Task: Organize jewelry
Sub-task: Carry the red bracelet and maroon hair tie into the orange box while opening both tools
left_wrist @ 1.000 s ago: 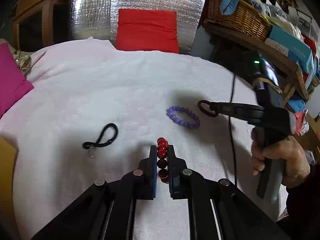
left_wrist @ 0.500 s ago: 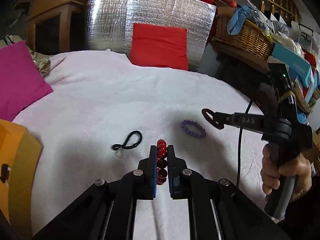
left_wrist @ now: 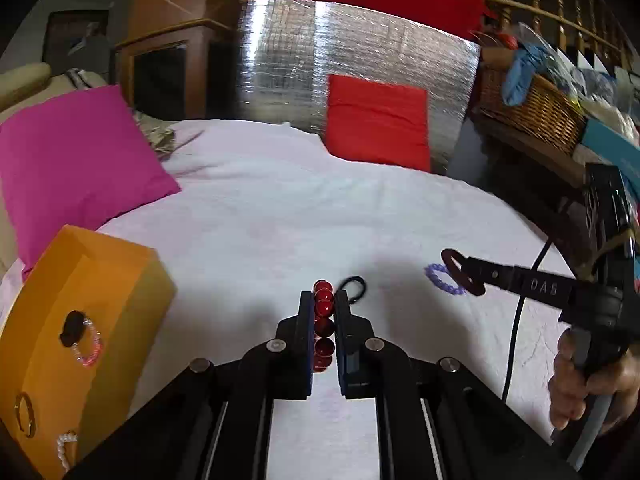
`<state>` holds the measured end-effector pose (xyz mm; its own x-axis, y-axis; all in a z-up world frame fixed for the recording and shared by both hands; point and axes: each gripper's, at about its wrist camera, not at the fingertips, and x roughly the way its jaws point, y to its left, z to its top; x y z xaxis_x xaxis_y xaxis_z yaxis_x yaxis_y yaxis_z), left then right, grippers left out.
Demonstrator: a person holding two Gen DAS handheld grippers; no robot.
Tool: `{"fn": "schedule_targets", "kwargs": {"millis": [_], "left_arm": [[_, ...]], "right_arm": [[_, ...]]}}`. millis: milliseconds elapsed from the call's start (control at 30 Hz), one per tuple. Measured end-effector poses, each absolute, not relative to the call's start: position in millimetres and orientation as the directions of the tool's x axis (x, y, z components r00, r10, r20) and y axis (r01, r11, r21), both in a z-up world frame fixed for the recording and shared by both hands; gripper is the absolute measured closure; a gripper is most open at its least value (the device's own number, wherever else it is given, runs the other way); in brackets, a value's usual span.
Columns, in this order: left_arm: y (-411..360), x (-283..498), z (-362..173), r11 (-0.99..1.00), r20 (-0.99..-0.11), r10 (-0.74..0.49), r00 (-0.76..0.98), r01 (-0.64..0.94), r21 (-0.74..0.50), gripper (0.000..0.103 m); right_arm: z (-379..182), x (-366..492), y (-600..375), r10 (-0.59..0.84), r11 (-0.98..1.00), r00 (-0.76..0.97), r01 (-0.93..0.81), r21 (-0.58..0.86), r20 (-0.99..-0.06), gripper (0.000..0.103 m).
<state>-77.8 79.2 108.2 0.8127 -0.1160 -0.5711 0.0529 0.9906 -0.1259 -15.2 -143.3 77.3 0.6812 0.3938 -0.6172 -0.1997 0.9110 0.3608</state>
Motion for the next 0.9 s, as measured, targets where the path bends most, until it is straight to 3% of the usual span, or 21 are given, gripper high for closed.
{"fn": "schedule_targets", "kwargs": {"millis": [567, 900], "left_arm": [[162.0, -110.3, 130.3, 0.978, -0.516, 0.001, 0.857, -0.109, -0.178, 0.093], [241.9, -137.7, 138.6, 0.927, -0.477, 0.141, 0.868, -0.285, -0.245, 0.093]], "right_arm": [[82.3, -24.0, -45.1, 0.509, 0.861, 0.638, -0.374, 0.345, -0.578, 0.098], [101.7, -43.4, 30.7, 0.556, 0.822, 0.604, -0.5, 0.272, -0.571, 0.098]]}}
